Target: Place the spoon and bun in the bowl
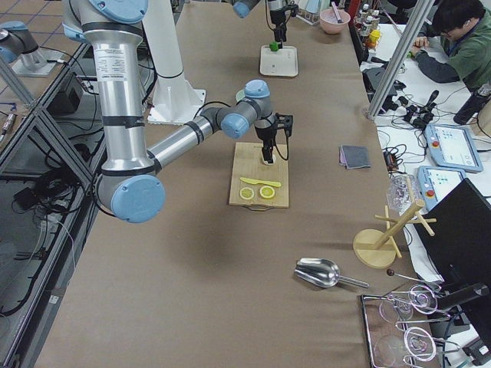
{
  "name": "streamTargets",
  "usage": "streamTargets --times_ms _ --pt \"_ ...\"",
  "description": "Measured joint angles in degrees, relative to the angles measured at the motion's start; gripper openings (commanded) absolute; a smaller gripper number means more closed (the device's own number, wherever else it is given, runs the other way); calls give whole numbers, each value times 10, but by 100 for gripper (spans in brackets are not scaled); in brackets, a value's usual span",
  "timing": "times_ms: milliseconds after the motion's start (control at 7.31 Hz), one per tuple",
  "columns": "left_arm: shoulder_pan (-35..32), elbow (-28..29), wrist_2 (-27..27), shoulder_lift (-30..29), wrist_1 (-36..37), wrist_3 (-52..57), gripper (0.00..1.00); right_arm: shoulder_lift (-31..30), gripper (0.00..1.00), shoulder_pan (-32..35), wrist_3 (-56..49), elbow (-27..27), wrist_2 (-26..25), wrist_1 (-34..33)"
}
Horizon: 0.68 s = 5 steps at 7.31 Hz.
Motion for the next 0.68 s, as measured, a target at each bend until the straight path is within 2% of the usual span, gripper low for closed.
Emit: streamTargets --times_ms 274,547,684 --pt "-82 12 -49 47 0 128 99 33 78 -60 37 -21 -59 -21" --pt "-99 9 -61 64 -2 155 99 59 59 -89 48 -59 -92 -20" --pt "-101 8 -62 66 -3 157 99 64 56 -94 50 -69 -97 -20"
